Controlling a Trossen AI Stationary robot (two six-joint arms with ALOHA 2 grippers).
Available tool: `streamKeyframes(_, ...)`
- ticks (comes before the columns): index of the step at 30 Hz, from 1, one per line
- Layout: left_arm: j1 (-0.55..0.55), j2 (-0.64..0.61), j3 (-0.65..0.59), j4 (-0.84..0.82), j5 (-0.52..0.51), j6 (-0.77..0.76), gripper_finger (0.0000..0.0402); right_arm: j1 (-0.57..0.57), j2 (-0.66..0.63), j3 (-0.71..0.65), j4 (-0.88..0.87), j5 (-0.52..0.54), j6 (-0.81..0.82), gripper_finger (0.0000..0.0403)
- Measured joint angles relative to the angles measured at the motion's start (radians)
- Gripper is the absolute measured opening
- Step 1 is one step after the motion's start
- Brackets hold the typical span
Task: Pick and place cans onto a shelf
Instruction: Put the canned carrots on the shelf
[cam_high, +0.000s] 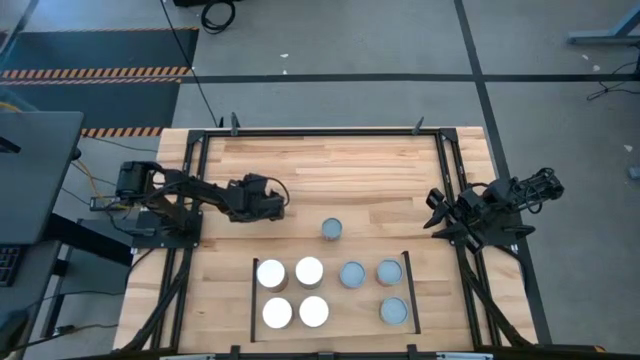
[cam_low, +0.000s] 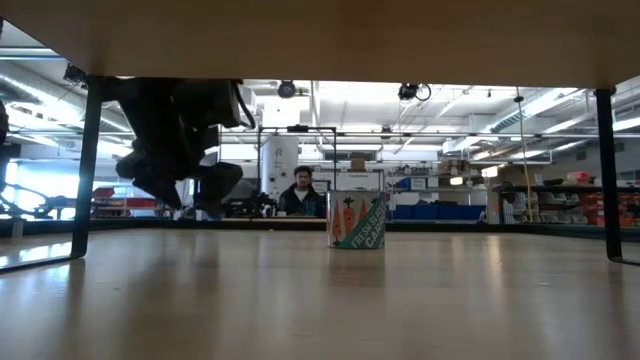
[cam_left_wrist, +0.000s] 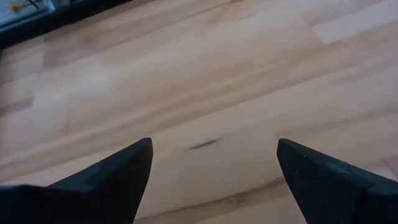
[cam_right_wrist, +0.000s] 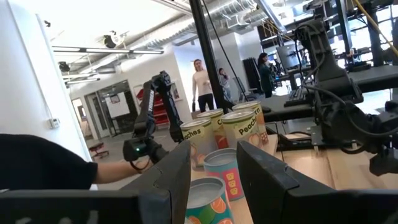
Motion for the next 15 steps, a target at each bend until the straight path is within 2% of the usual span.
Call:
streamKeyframes(4, -0.018, 0.0, 0.013, -0.002, 0.06, 0.003, 0.0352, 0.0, 0.0, 0.0, 0.0, 0.0, 0.0, 0.0137)
streamKeyframes(6, -0.019, -0.006, 0.027, -0.007, 0.12, 0.053, 0.0352, 0.0, 0.0, 0.0, 0.0, 0.0, 0.0, 0.0137)
streamKeyframes(11, 0.005, -0.074, 0.066, -0.003, 0.258, 0.297, 0.0352, 0.0, 0.0, 0.0, 0.0, 0.0, 0.0, 0.0137)
streamKeyframes(15, 0.078, -0.143, 0.069, -0.003, 0.349, 0.47, 0.0352, 0.0, 0.0, 0.0, 0.0, 0.0, 0.0, 0.0137)
